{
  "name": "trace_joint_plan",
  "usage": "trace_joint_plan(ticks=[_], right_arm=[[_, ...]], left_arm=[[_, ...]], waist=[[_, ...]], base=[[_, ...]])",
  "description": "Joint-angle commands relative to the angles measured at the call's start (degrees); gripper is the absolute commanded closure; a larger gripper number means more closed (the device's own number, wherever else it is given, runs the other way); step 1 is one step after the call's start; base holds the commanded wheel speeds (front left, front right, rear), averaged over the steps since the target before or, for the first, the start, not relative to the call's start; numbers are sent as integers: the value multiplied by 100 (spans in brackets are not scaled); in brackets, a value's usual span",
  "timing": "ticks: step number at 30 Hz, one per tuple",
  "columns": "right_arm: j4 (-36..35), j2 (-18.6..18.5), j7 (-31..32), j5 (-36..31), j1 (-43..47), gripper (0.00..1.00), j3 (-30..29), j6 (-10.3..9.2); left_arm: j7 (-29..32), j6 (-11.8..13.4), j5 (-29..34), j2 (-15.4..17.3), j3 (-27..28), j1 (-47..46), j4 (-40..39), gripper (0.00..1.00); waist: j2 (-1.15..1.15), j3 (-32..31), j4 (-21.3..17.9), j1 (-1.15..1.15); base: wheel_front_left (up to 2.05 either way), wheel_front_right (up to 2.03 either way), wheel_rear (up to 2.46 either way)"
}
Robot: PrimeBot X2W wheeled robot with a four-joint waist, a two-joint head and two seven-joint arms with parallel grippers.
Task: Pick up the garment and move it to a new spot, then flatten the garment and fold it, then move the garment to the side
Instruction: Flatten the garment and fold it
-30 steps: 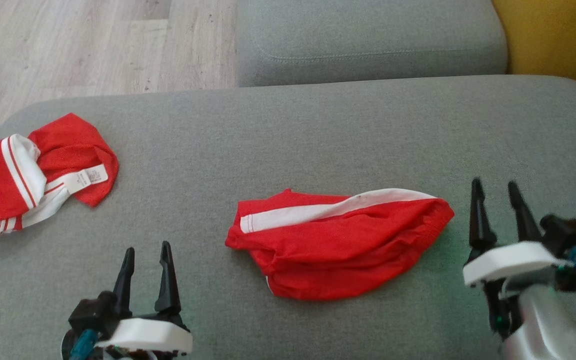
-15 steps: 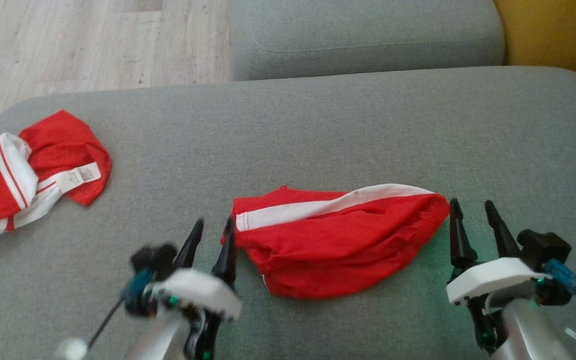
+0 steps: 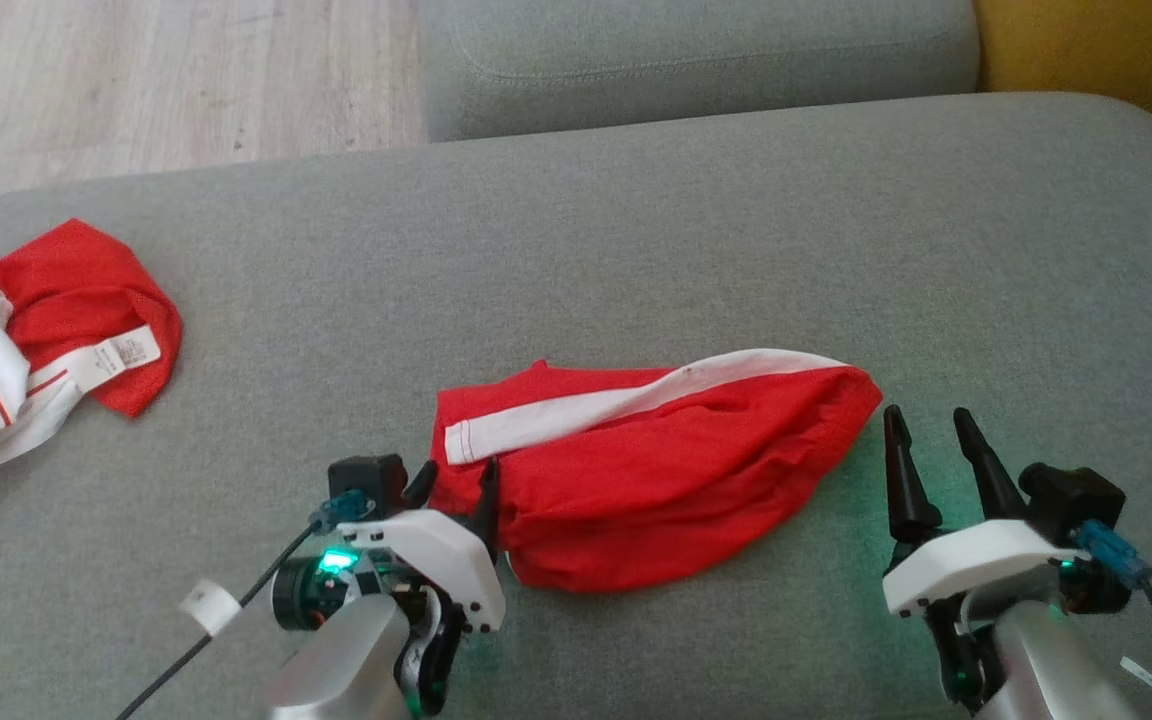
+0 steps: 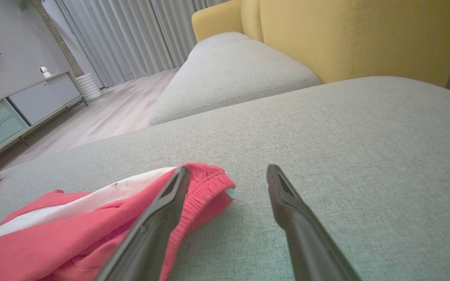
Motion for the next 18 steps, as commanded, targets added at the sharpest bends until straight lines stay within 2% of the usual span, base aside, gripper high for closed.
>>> trace_joint_plan(ticks=[1, 10, 18], right_arm=[[-156, -6, -63, -4, -187, 0, 118, 21], [-138, -6, -63, -6, -235, 0, 172, 21], [-108, -6, -63, 32, -238, 0, 233, 21]], left_arm=[[-46, -41, -87, 44, 54, -342, -22, 0], [-285, -138, -322, 44, -237, -683, 329, 0], [-244, -287, -501, 44, -417, -873, 628, 0]], waist=[[0, 46, -15, 0], [0, 107, -45, 0], [0, 156, -96, 0]], base=[[0, 0, 0], [0, 0, 0], [0, 0, 0]])
